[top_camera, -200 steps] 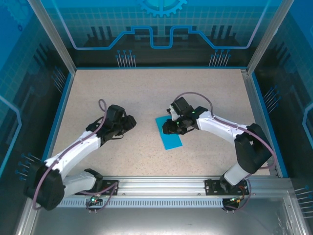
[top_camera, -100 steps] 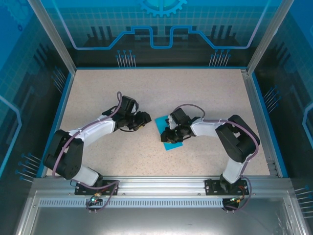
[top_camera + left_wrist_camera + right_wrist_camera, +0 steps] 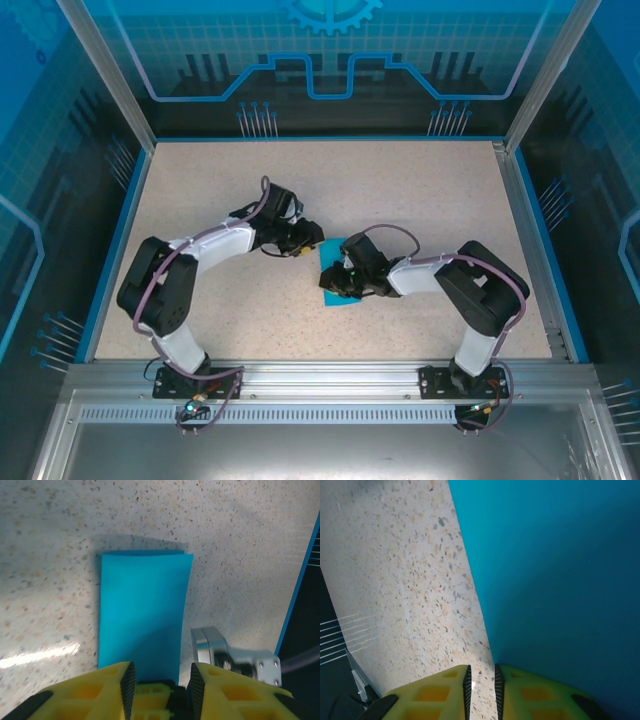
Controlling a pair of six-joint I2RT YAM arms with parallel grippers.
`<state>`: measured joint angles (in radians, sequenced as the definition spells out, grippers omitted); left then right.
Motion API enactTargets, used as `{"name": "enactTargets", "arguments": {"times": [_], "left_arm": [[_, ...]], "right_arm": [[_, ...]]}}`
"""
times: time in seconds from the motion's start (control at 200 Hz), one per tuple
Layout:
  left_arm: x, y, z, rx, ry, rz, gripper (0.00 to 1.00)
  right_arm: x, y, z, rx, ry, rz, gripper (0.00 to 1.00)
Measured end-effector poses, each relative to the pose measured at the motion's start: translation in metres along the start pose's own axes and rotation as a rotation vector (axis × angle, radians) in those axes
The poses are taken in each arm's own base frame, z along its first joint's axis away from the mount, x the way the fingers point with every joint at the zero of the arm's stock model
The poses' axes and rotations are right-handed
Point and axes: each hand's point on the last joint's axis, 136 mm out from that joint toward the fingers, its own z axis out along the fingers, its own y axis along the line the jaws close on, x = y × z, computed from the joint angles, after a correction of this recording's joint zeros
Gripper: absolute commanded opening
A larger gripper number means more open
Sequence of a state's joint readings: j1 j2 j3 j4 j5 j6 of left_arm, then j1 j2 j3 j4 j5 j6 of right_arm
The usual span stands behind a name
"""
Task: Fold a paper plane with a square sheet of paper (pick it up from the middle)
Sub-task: Rotate the paper at the center of the table, then third fold the triangle at the center of the table.
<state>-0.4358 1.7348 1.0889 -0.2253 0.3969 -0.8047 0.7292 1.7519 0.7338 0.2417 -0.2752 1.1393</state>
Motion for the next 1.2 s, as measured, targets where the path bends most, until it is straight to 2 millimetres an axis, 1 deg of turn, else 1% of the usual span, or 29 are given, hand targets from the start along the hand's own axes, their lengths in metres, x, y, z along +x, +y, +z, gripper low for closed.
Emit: {"name": "enactTargets", "arguments": {"times": [0.075, 0.135, 0.21, 0.295, 0.37, 0.46, 0.545, 0.66, 0.82, 0.865, 0.9, 1.07, 1.2], "left_arm": [[-0.004, 0.000, 0.012, -0.001, 0.019, -0.006, 0.34], [-0.007, -0.001, 0.018, -0.003, 0.028, -0.008, 0.34], [-0.009, -0.003, 0.026, -0.001, 0.042, -0.008, 0.34], [-0.014, -0.007, 0.033, 0.003, 0.046, -0.004, 0.32], [-0.019, -0.010, 0.040, 0.002, 0.048, -0.003, 0.32], [-0.023, -0.008, 0.048, -0.004, 0.053, -0.006, 0.32], [-0.023, -0.001, 0.056, -0.021, 0.065, -0.016, 0.31], [-0.019, 0.010, 0.062, -0.047, 0.085, -0.018, 0.30], [-0.017, 0.019, 0.069, -0.068, 0.098, -0.019, 0.30], [-0.016, 0.023, 0.071, -0.080, 0.103, -0.018, 0.29], [-0.015, 0.026, 0.073, -0.088, 0.108, -0.016, 0.29], [-0.016, 0.026, 0.072, -0.086, 0.106, -0.006, 0.29], [-0.016, 0.026, 0.072, -0.086, 0.106, -0.004, 0.29]], "right_arm": [[0.001, -0.001, -0.007, 0.007, -0.010, -0.001, 0.29], [0.001, 0.002, -0.018, 0.019, -0.023, -0.018, 0.31], [-0.005, 0.011, -0.040, 0.010, -0.055, -0.066, 0.33], [-0.020, 0.016, -0.068, 0.004, -0.103, -0.110, 0.36], [-0.035, 0.007, -0.085, 0.022, -0.137, -0.116, 0.37], [-0.046, -0.013, -0.094, 0.062, -0.145, -0.097, 0.38], [-0.045, -0.029, -0.095, 0.090, -0.121, -0.085, 0.39], [-0.036, -0.039, -0.089, 0.099, -0.066, -0.082, 0.40], [-0.029, -0.047, -0.080, 0.101, -0.012, -0.075, 0.41], [-0.028, -0.049, -0.078, 0.105, -0.003, -0.073, 0.44], [-0.027, -0.051, -0.076, 0.108, 0.003, -0.073, 0.45], [-0.024, -0.058, -0.071, 0.125, 0.026, -0.061, 0.45], [-0.022, -0.057, -0.067, 0.108, 0.043, -0.058, 0.44]]}}
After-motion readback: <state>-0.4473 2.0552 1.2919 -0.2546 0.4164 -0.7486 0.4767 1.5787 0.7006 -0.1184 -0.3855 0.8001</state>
